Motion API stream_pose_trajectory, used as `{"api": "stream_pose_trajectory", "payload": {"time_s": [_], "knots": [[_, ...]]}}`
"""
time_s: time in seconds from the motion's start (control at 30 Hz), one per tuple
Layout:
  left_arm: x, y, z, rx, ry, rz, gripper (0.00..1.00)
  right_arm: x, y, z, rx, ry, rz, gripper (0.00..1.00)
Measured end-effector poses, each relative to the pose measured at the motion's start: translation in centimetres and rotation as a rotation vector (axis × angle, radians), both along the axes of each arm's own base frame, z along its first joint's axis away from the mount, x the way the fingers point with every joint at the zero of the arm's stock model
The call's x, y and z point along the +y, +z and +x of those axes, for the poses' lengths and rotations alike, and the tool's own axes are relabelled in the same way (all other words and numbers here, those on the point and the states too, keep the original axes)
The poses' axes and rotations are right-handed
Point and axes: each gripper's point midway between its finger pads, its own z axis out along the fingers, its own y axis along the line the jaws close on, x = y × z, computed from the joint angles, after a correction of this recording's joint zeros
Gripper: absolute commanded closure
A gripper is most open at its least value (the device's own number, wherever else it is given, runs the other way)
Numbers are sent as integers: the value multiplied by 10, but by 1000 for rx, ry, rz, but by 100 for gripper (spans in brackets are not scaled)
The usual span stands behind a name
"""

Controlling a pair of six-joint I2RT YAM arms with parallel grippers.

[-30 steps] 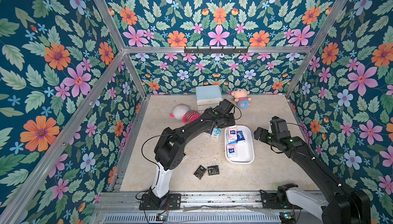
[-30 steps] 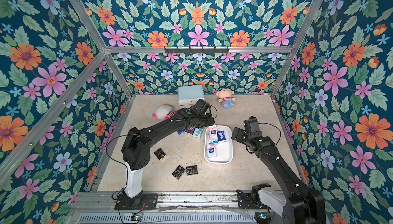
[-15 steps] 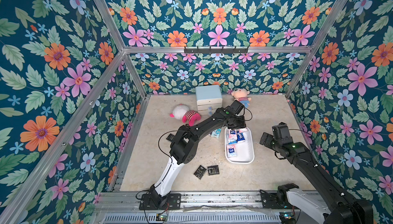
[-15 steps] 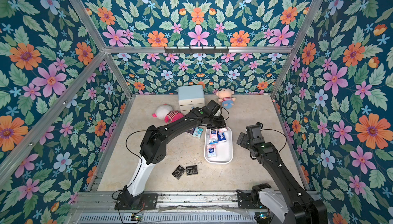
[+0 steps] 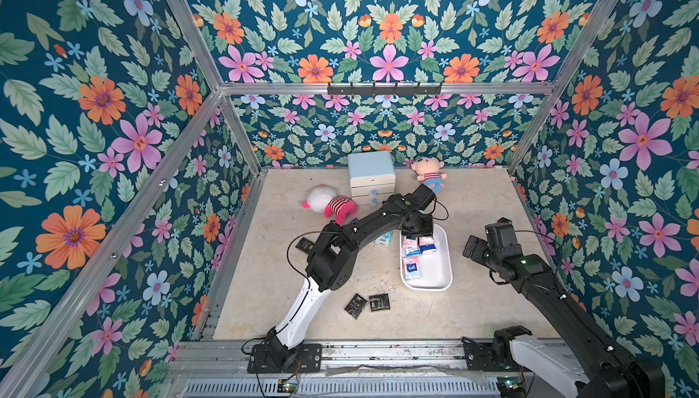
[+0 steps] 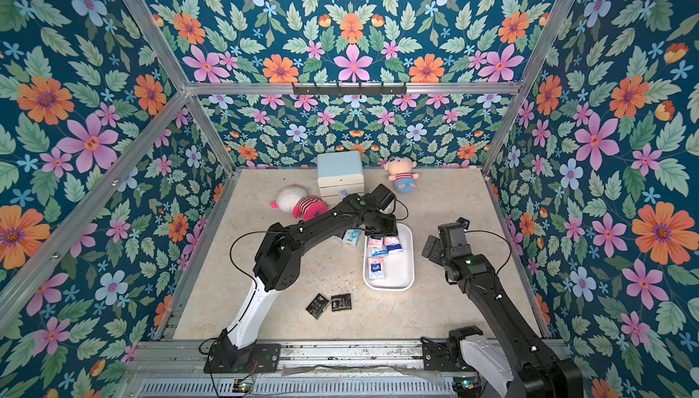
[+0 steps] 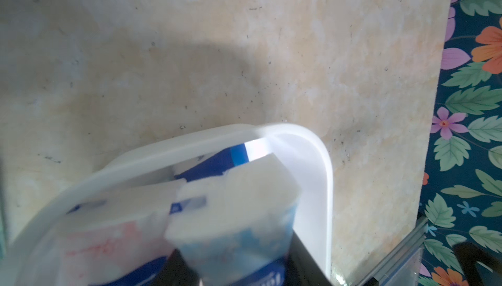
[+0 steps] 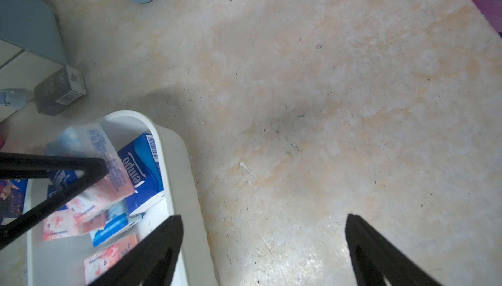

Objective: Put the pocket tissues into the storage box
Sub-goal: Place the pocket tissues in the storage box.

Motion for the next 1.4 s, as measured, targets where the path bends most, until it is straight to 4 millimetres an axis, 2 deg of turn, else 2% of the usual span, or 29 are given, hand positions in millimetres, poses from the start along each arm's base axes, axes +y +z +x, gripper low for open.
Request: {"api": "stream_pose_trajectory", "payload": {"time_s": [0.13,0.27,0.47,0.63,0.7,0.83,0.9,0.93,1.17,1.23,1.4], "knots": [[5,-3,1,-6,8,23,40,5,2,2,0,18,18,2],[6,-2,1,-10,11,30,35,10,6,5,-5,35,38,2],[6,24,4,-48,25,-5,33,23,11,11,-8,85,80,7],[9,54,10,-95,62,-49,32,37,14,18,-11,140,134,23],[18,68,14,-124,87,-65,31,44,16,22,-11,160,153,38],[54,80,24,-159,175,-72,31,59,19,28,-1,208,184,67],[82,80,31,-169,245,-67,30,70,22,34,-8,238,204,84],[95,79,33,-172,267,-58,30,74,23,35,-8,248,211,88],[193,68,43,-176,463,-9,30,118,7,53,53,348,230,93],[208,68,40,-179,488,-4,30,125,-2,59,81,352,232,93],[242,60,33,-178,538,25,30,121,-16,78,112,301,186,93]]}}
